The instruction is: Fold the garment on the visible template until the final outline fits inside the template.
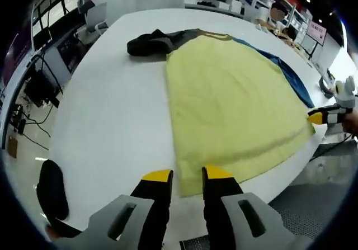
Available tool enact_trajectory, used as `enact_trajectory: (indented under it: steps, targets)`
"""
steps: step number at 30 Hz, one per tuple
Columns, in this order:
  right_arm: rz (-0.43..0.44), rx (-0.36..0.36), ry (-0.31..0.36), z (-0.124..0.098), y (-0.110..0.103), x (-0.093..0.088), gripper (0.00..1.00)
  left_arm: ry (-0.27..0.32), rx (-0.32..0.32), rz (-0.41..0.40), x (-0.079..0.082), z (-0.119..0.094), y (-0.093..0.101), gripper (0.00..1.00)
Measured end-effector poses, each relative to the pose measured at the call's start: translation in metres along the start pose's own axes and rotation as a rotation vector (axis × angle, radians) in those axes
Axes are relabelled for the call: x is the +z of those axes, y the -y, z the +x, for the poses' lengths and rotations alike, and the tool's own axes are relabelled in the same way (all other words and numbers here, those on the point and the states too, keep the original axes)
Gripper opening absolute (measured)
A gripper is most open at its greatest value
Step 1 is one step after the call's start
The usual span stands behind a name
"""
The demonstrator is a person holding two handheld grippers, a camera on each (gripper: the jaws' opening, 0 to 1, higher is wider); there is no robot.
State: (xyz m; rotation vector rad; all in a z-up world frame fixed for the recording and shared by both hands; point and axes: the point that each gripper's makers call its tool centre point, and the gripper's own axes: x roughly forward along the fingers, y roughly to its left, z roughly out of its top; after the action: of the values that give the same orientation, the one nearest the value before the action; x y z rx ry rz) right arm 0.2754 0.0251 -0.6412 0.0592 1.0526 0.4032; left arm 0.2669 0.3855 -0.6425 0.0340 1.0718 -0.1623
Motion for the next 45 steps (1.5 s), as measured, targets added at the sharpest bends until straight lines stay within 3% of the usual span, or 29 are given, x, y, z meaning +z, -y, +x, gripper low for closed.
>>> enact_trajectory:
  steps: [1,3,8,12,14,16,20,34,45]
  targets:
    - [0.011,-0.022,-0.043,-0.004,0.002,-0.006,0.11,0.026,-0.018,0.016,0.005,0.0,0.004,0.17]
    - [-0.035,-0.021,-0.04,-0.005,0.0,-0.006,0.13,0.016,-0.011,0.017,0.005,0.001,0.003,0.16]
    - [-0.015,-0.024,-0.077,-0.007,-0.008,-0.018,0.13,0.003,-0.011,-0.015,0.002,0.001,0.005,0.05]
    - [-0.069,-0.079,-0.084,-0.006,-0.001,-0.018,0.03,-0.002,-0.01,0.001,0.001,0.0,0.007,0.05]
    - [-0.149,-0.118,-0.117,-0.007,0.006,-0.021,0.0,-0.016,-0.015,0.022,-0.001,-0.001,0.009,0.04]
    - [-0.115,-0.108,-0.116,-0.006,0.003,-0.019,0.0,-0.025,-0.019,0.035,-0.003,-0.002,0.011,0.04]
    - [-0.141,-0.124,-0.137,-0.009,0.008,-0.024,0.0,-0.054,-0.025,0.075,-0.01,-0.005,0.017,0.04]
    - [-0.174,-0.088,-0.199,-0.014,0.005,-0.037,0.0,-0.076,-0.019,0.05,-0.021,-0.01,0.018,0.04]
    - [-0.161,-0.085,-0.194,-0.016,0.005,-0.038,0.0,-0.085,-0.018,0.065,-0.025,-0.013,0.018,0.05]
